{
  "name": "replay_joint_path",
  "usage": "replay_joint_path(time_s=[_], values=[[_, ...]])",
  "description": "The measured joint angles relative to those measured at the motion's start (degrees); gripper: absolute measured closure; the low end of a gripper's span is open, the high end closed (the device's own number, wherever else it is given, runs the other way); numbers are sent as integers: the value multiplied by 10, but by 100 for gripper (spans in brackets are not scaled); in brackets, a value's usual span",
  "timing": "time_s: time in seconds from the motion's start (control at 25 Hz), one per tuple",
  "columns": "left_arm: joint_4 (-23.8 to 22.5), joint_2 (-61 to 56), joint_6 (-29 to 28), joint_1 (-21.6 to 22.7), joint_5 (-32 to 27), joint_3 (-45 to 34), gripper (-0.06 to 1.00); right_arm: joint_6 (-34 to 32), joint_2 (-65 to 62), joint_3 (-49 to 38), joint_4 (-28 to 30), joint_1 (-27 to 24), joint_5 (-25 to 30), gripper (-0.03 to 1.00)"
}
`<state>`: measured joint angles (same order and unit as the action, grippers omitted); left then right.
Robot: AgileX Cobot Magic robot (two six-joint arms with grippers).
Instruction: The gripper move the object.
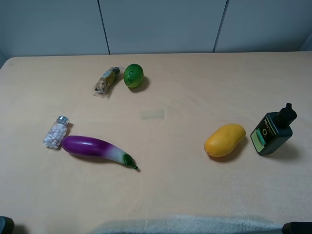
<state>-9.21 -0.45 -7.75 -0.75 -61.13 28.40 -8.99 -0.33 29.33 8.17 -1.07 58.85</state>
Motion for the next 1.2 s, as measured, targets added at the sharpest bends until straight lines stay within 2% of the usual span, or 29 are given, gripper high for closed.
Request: replay_joint_path(time_s=[0.08,0.16,1.2], values=[[0,0,0,0,0,0,10,60,0,-5,-26,0,1,27],[0,0,0,0,0,0,10,77,0,-7,-30,0,1,27],[0,0,0,0,0,0,10,85,0,-11,-35,0,0,27]])
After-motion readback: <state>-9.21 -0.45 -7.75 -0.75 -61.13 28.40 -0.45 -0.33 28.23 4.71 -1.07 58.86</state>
